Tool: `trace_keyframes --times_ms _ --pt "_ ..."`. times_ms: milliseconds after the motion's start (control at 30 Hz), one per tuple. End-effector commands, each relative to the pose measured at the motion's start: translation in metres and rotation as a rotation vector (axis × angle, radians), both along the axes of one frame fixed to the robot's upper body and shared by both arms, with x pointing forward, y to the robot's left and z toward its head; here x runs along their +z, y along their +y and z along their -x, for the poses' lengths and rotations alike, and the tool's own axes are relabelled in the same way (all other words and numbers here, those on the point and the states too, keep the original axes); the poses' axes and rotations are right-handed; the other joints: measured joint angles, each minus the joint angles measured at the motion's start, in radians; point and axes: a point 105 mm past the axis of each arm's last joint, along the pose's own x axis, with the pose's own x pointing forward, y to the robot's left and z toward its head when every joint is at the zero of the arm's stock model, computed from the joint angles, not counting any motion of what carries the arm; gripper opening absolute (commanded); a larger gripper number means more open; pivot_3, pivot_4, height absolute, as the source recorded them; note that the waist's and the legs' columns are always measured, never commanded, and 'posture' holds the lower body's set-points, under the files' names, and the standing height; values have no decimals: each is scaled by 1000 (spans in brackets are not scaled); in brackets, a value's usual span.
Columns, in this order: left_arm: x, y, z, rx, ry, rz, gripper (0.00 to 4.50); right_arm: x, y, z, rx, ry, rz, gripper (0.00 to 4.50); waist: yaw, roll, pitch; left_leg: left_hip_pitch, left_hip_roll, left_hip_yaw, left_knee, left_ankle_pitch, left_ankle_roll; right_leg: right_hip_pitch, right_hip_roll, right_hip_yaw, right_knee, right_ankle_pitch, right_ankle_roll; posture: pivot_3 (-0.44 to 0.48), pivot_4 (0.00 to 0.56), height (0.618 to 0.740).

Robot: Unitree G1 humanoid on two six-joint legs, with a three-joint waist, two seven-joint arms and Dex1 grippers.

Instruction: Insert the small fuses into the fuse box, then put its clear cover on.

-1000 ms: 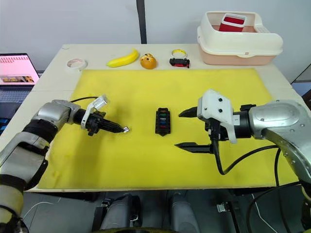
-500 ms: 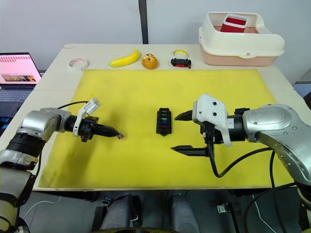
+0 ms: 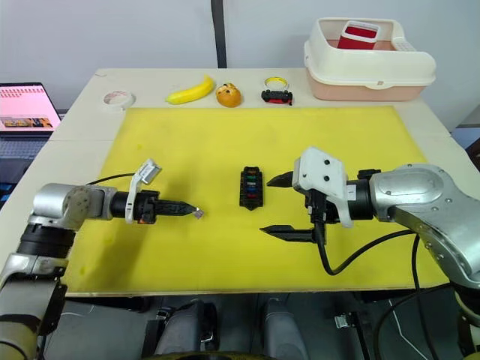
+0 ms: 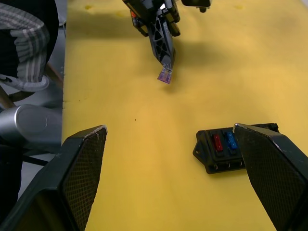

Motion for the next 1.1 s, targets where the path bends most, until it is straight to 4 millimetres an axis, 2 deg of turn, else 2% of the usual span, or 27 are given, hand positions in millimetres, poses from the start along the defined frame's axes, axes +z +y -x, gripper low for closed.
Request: trace_keyframes --times_ms 33,300,633,800,900,967,1100 --pt "-5 10 16 14 -20 -63 67 5 2 3 14 -40 -3 4500 -1 0 0 1 0 0 0 0 0 0 0 0 0 0 0 0 150 739" --pt "-16 37 32 -66 -44 -206 67 5 3 1 18 -47 -1 4500 3 0 0 1 0 1 -1 0 0 0 -1 0 0 -1 -2 0 150 739" --pt "-15 37 19 -130 -78 -213 67 4 4 0 16 -57 2 4500 5 0 0 1 0 2 0 0 0 0 -1 -1 0 -2 -4 0 150 739" --pt "-9 42 12 -127 -78 -196 67 4 3 0 13 -58 6 4500 5 0 0 0 0 2 0 0 0 0 -1 -1 0 -2 -4 0 150 739" --pt "-12 51 12 -135 -75 -222 913 3 3 -1 14 -59 8 4500 3 0 0 0 0 2 0 0 0 0 -1 -1 0 -2 -4 0 150 739" --pt "-11 55 12 -143 -70 -223 1818 3 3 -1 15 -59 9 4500 3 0 0 0 0 2 0 0 0 0 0 -1 0 -2 -4 0 150 739" --pt "-9 55 6 -139 -80 -212 1818 3 3 -1 16 -60 11 4500 2 0 0 1 0 2 0 0 0 0 0 -1 0 -2 -4 0 150 739"
